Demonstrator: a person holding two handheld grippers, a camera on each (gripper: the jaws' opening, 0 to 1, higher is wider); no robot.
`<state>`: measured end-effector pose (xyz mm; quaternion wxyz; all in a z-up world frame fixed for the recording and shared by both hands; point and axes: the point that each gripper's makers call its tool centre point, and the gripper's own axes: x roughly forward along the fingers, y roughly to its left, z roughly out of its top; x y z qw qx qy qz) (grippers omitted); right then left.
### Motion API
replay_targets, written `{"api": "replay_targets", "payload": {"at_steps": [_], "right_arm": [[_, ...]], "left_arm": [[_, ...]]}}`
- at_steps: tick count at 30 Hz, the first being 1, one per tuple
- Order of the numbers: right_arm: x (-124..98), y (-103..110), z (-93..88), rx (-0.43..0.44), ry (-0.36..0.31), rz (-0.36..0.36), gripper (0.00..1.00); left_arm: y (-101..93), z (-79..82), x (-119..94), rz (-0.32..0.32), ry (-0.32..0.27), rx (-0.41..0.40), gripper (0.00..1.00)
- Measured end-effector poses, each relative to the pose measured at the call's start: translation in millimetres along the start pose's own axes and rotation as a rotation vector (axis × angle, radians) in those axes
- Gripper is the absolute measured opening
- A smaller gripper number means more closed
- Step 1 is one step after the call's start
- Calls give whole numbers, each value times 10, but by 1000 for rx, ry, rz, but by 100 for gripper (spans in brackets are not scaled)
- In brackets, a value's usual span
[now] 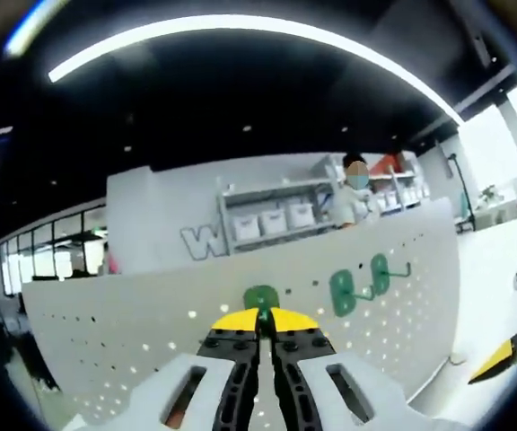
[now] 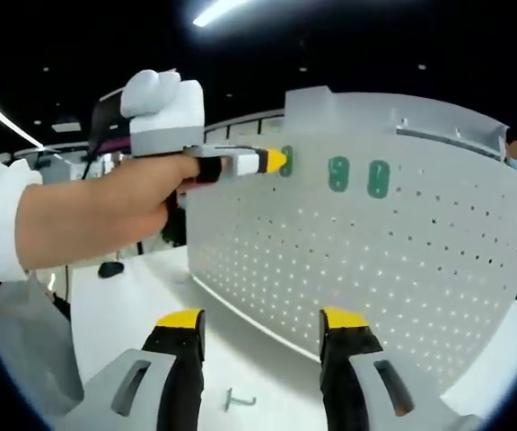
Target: Insert the hook assembly into the mounting plate slot until the hook locks in place.
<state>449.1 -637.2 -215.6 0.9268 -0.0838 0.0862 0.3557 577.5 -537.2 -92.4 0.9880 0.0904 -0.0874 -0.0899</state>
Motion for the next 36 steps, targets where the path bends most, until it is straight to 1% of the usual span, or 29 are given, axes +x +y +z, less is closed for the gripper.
{"api": "replay_targets", "payload": {"at_steps": [5,10,20,23,36], "right_arm": [[-11,-29,-39,4,8,-3,50],[-13,-35,-47,3,10,-4,50],[-13,-47,-61,7,13,-6,50],[-13,-64,-58,8,13,-9,50],[-23,-84,-88,11,18,-10,49]], "left_arm": [[-4,-4,39,-1,-1,-8,3],[-22,31,18,0,-7,-5,3],[5,-33,53,8,8,-3,3],[23,-59,68,13,13,-13,3],[9,-74,94,20,14,0,3]]}}
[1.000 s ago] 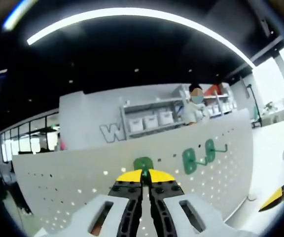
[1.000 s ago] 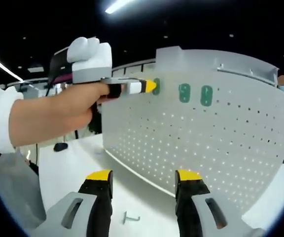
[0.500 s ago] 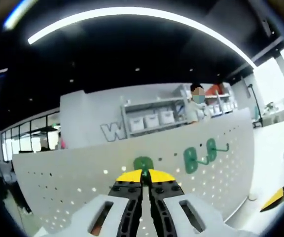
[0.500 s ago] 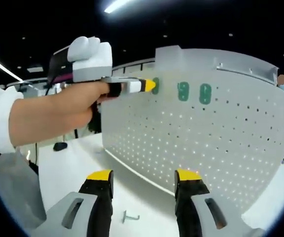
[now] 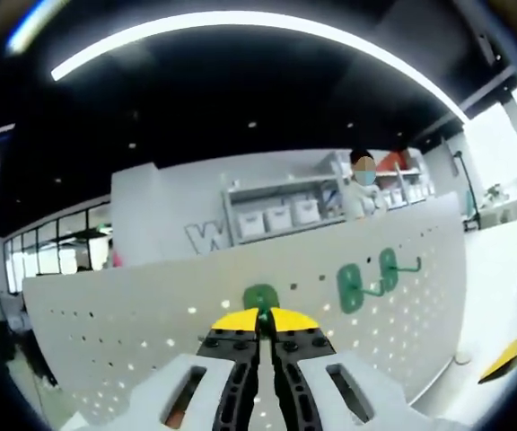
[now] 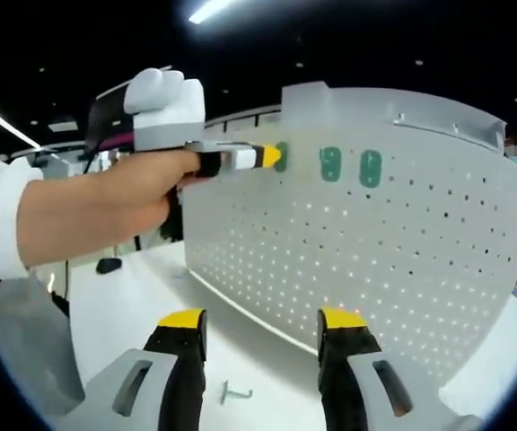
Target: Insert the hook assembly into the mounting plate slot until the hook locks in place.
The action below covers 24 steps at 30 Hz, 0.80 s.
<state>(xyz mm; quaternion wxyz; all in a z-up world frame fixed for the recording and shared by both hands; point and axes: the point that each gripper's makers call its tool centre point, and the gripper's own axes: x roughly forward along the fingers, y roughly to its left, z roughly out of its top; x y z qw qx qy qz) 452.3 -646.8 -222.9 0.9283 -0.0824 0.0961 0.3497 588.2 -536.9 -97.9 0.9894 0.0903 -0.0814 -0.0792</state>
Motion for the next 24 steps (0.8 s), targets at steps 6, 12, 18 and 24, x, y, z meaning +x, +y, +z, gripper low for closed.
{"api": "replay_targets", "payload": {"at_steps": [6,12,18,24], "right_arm": [[3,-14,-18,4,1,-2,49],[5,-9,-34,7,6,-2,49],[8,-18,-48,9,11,-3,49],[1,-11,-66,14,16,-4,49]], "left_arm": [[-3,6,5,9,-5,11,3],[-8,15,2,19,-8,29,3],[-11,13,29,33,-3,48,3],[-10,9,59,49,4,89,4]]}}
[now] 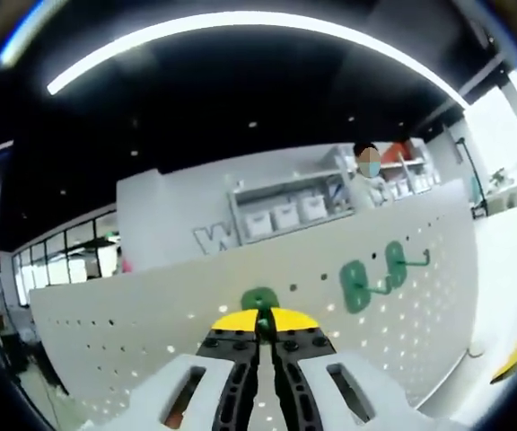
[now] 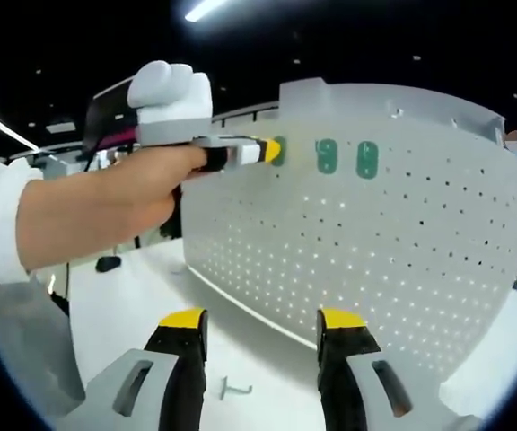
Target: Insert the hook assembly into the mounting plate slot until the hook locks in place.
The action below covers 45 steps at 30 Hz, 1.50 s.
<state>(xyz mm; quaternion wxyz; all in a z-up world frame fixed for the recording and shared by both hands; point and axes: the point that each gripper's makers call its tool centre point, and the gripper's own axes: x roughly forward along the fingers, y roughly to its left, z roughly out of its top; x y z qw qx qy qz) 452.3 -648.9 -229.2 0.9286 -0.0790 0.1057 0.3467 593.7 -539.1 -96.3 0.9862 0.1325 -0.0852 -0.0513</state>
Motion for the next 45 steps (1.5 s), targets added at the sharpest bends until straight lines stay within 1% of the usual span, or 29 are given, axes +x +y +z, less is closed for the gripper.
{"api": "replay_targets", "payload": {"at_steps": [9,14,19,24,31,38,41,43,45], "right_arm": [[-21,-32,-44,2,12,-10,49],[-16,-35,-52,0,17,-9,49],[-25,-53,-70,3,21,-13,49],[-20,-27,-96,1,29,-8,48],[-24,-1,-89,0,28,-7,48],[-52,-16,-83,1,25,-17,48],[-56,-7,-82,-1,25,-19,48],[-57,-3,-79,-3,25,-20,48],[-56,-5,-73,-2,23,-22,48]], "left_arm": [[-9,-8,12,25,2,12,4],[-11,-8,23,40,5,-16,4],[-29,-15,5,44,2,4,4],[-28,-37,11,52,1,-14,4],[-41,-53,4,37,6,-13,5],[-69,-62,-3,8,13,-17,12],[-67,-58,-32,2,15,-28,13],[-74,-34,-53,-5,6,-34,14],[-89,-21,-85,-15,2,-24,15]]}}
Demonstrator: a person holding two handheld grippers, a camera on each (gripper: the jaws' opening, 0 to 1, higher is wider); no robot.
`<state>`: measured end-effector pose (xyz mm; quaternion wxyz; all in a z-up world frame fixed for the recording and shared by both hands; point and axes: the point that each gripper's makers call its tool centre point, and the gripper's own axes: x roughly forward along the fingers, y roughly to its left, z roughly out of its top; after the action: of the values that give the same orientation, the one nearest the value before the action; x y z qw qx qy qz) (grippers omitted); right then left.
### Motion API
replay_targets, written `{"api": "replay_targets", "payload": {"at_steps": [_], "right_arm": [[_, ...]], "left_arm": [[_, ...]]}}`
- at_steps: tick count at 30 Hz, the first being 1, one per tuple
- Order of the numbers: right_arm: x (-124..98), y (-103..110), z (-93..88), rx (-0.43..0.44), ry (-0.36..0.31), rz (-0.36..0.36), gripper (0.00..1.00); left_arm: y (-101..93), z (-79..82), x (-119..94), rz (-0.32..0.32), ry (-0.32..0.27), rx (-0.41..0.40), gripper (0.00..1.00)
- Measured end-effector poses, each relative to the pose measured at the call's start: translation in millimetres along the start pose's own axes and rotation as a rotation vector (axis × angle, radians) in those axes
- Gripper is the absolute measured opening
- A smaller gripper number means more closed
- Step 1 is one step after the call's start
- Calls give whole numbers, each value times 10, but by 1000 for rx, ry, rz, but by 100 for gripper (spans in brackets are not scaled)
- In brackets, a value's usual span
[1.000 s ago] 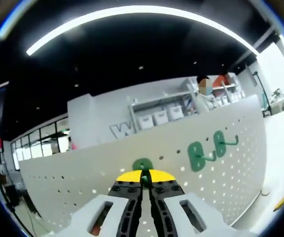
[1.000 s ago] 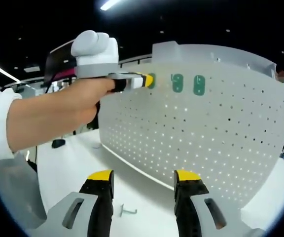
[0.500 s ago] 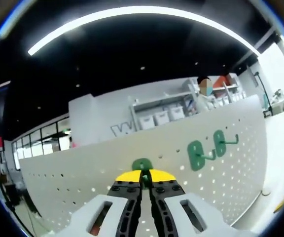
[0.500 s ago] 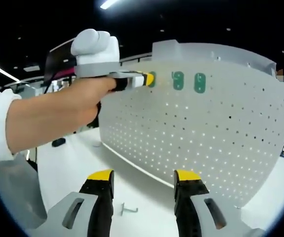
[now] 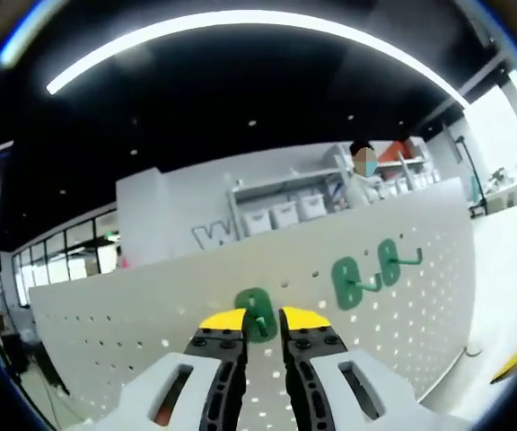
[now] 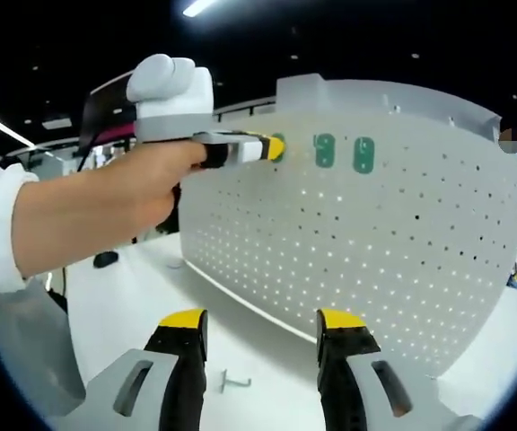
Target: Insert the hook assembly into the mounting plate slot until the hook locks in place.
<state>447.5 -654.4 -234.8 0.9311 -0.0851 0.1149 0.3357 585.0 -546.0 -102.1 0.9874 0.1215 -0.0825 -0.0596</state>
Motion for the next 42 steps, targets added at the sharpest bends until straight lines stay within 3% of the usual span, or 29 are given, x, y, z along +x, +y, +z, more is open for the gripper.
{"api": "replay_targets", "payload": {"at_steps": [8,16,25,33,42], "right_arm": [[15,34,22,-7,-5,1,48],[4,42,43,-8,-13,0,48],[-9,82,41,-10,-15,3,48],[5,131,56,-12,-21,9,48],[16,198,77,-22,-21,21,48]], "left_arm": [[-6,-76,-119,-29,17,-9,20],[-74,-101,-238,-107,12,-22,25],[7,-145,-453,-157,11,-37,28],[121,-273,-675,-237,26,-101,29],[196,-357,-920,-277,35,-136,32]]}}
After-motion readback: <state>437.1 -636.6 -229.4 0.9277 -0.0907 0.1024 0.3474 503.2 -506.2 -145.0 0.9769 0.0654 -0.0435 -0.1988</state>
